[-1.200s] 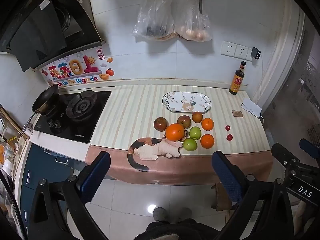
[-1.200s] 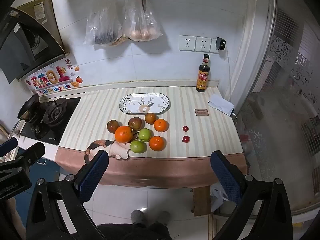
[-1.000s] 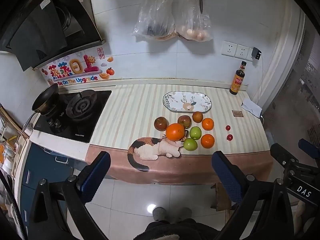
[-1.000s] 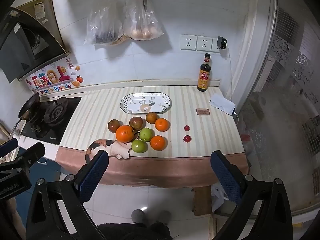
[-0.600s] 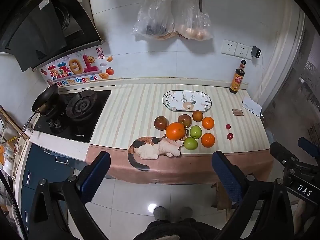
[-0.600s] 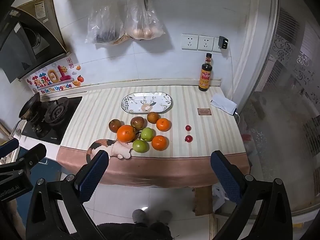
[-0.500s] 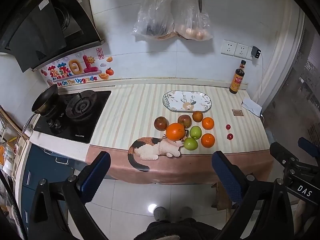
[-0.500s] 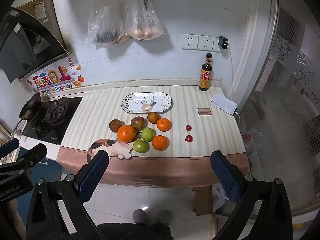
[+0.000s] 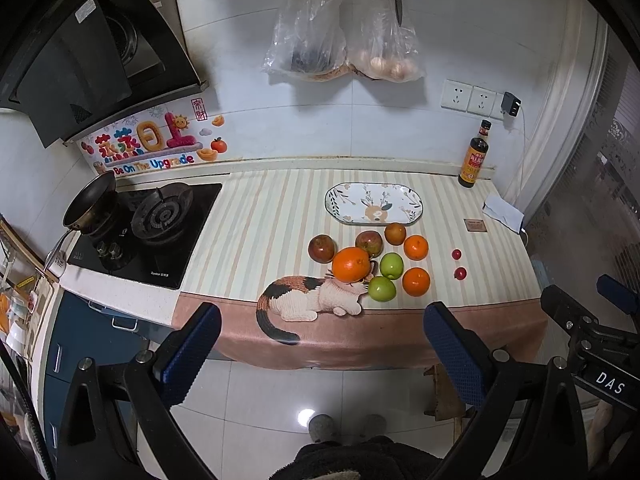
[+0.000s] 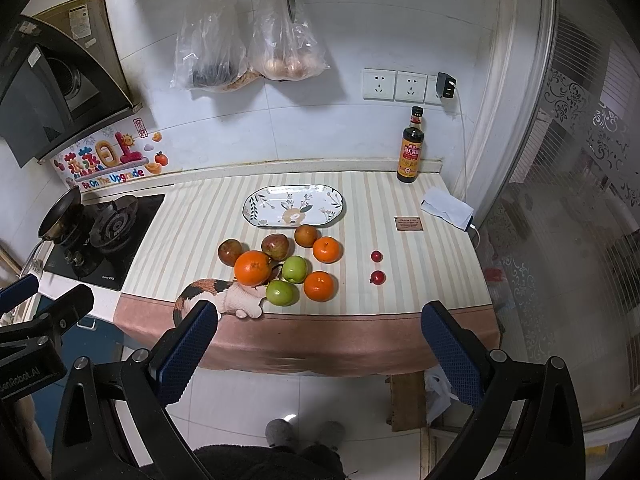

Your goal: Organize fruits

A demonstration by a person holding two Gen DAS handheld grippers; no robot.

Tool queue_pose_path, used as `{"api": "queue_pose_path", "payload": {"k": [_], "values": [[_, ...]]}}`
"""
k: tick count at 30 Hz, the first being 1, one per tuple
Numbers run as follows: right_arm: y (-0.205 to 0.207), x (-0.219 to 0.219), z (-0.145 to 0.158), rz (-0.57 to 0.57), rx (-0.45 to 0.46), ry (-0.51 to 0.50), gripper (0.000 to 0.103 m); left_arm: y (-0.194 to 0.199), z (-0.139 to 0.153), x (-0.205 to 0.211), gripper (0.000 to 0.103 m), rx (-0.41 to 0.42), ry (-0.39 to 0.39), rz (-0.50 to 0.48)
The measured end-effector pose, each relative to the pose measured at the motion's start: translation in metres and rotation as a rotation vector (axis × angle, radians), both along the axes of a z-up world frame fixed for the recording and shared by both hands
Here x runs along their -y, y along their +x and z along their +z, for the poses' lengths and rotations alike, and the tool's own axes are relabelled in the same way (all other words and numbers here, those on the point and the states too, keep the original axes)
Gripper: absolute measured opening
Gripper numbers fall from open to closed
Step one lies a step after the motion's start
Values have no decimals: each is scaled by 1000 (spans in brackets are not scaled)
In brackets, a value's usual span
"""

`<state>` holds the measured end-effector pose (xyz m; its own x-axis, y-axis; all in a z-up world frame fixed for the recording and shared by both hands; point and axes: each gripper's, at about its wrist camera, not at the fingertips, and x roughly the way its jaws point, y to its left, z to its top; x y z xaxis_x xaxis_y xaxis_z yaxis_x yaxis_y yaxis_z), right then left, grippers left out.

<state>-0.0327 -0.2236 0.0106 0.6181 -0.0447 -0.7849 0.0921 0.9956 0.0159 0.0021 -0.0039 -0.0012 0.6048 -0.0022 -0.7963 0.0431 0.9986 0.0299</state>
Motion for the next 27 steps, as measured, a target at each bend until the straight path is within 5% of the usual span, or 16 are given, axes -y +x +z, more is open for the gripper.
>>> {"api": "queue_pose_path", "payload": {"k": [27], "values": [[-4,-2,8,1,11,14,103,1,5,1,103,10,7,-2]]}}
